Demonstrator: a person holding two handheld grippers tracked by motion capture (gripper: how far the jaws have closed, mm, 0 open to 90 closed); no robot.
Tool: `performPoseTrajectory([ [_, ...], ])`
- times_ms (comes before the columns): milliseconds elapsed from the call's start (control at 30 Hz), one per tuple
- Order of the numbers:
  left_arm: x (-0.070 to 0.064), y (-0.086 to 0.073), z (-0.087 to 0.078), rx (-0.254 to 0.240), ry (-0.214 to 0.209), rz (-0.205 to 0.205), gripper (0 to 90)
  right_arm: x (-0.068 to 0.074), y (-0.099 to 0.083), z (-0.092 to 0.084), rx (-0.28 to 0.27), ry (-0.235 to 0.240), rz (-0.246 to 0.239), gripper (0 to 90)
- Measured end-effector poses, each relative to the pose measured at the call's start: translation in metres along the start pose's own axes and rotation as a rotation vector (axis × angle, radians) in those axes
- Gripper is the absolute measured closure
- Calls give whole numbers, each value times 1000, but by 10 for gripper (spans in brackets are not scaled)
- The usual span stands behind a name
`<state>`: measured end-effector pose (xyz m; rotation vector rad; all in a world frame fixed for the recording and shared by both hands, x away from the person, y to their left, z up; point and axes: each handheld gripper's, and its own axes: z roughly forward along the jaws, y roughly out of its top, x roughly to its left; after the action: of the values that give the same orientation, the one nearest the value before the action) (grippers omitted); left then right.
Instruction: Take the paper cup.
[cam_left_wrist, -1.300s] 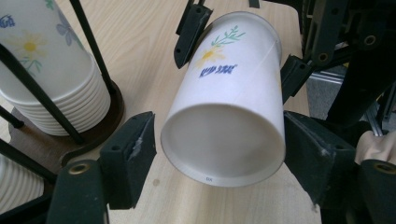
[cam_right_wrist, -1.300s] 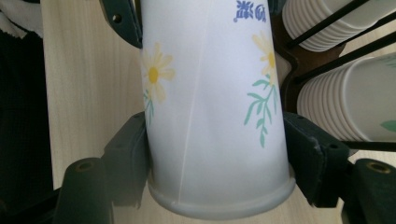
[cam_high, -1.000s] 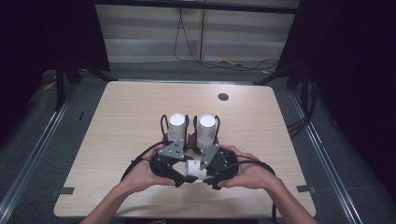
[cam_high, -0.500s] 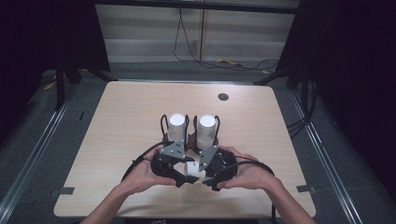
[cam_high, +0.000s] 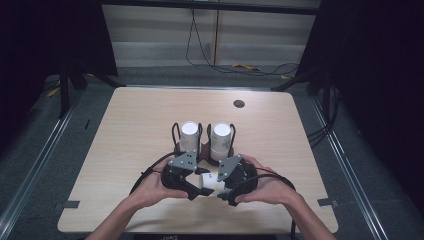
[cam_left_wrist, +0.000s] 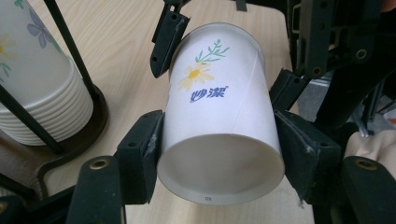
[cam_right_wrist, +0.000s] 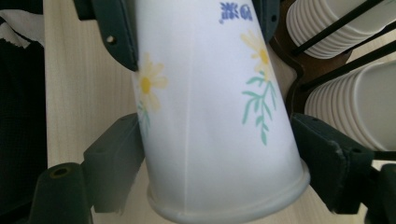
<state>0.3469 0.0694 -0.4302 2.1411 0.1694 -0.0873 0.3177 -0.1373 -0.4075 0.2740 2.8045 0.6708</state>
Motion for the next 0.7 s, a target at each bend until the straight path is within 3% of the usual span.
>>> performPoseTrajectory([
  [67, 0, 0, 0, -13, -12, -24, 361, 0, -3, 0, -11, 4, 8, 185],
  [433, -3, -3, -5, -57, -17, -31, 361, -3, -20, -4, -130, 27, 98, 144],
  [700, -1, -9, -15, -93, -13, -47, 362, -2, -27, -2, -219, 10, 151, 139],
])
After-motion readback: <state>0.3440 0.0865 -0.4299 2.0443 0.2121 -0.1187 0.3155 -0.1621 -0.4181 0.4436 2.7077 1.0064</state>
